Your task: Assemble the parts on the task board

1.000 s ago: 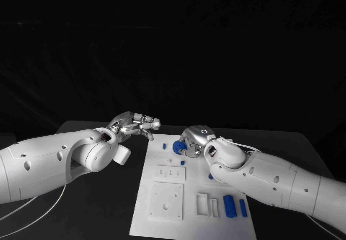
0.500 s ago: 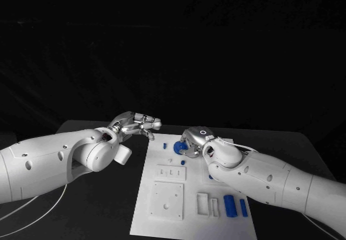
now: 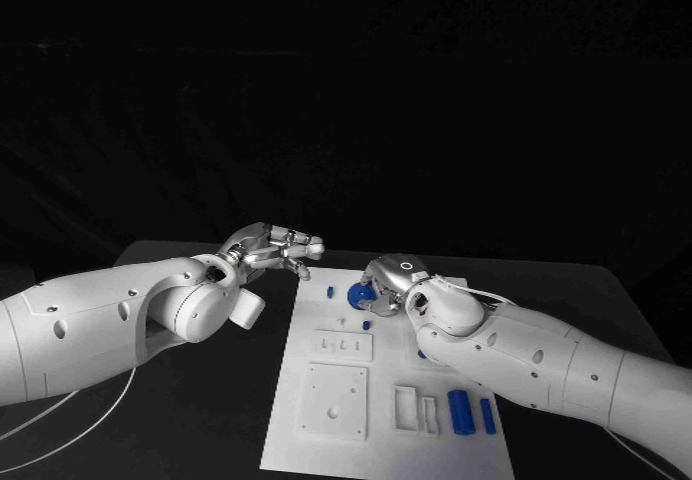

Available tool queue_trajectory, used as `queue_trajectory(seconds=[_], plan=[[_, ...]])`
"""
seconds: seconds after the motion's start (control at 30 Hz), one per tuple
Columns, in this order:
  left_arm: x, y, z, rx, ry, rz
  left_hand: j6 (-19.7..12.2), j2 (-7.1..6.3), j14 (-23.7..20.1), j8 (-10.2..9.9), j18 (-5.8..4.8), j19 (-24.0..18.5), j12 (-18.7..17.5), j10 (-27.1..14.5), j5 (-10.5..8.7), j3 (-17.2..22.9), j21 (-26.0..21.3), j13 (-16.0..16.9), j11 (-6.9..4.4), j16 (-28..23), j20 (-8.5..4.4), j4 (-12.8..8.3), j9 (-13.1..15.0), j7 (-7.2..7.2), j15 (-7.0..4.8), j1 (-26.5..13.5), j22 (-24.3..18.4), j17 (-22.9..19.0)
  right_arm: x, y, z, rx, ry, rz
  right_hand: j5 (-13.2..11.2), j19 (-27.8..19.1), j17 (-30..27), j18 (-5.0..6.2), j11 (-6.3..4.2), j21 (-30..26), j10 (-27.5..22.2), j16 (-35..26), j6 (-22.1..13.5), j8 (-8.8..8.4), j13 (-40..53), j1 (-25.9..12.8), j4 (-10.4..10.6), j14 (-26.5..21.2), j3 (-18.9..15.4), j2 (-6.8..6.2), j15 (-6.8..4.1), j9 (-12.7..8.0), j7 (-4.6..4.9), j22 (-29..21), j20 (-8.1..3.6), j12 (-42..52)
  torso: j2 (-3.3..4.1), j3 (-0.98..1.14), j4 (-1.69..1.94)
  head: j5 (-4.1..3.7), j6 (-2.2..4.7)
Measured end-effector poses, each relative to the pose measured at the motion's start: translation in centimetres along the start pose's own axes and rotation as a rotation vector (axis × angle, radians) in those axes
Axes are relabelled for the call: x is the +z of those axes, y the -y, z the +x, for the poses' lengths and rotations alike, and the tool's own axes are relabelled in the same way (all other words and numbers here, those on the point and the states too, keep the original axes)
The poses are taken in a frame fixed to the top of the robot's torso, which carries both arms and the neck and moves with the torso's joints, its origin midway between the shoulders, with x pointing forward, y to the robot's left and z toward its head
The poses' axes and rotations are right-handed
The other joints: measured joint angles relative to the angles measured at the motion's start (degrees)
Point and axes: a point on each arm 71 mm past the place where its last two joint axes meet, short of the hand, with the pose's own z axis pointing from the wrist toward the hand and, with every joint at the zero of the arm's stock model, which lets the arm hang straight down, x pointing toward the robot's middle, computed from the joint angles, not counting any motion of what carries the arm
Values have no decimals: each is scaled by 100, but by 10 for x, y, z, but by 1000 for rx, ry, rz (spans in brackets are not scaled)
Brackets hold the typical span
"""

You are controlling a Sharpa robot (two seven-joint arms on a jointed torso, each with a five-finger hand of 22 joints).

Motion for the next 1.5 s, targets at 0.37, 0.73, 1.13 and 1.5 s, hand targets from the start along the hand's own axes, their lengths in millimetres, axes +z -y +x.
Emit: queue_trajectory(seconds=[0.37,0.73,1.13,1.5], plan=[[0,0,-1,1,2,-1,0,0,0,0,0,0,0,0,0,0,0,0,0,0,0,0,0,0,0,0,0,0,-1,3,1,36,-13,5,-390,0,46,1,11,-51,-2,-30,-187,1,-20,-734,1528,0,-403,-234,0,-28,40,0,0,0,0,0,0,6,-2],[0,-1,-3,2,6,-3,0,22,0,0,0,0,0,-20,66,-2,24,0,-20,0,0,-46,0,0,0,22,0,-8,-7,11,5,66,-42,22,-390,0,107,1,-11,37,19,24,-69,-11,76,-773,1470,0,25,-195,0,-9,-14,0,0,76,0,2,-2,-1,-12],[0,-1,-5,3,11,-6,0,45,0,0,0,0,0,-20,66,-1,24,0,-20,0,0,-46,0,0,0,45,0,-8,-15,20,6,81,-47,32,-390,0,113,1,-11,74,19,25,-69,-11,103,-853,1216,1,380,-113,0,-11,-15,0,0,75,-1,3,-7,19,-21],[-1,-3,-10,7,24,-9,0,45,-41,0,1,-22,0,-41,88,-17,24,0,1,0,-22,-62,0,0,0,45,0,-8,-36,49,-18,162,53,56,-390,0,36,2,8,59,38,-1,-100,-11,90,-563,1007,0,-70,-123,0,-15,17,0,0,75,-11,9,-22,6,5]])
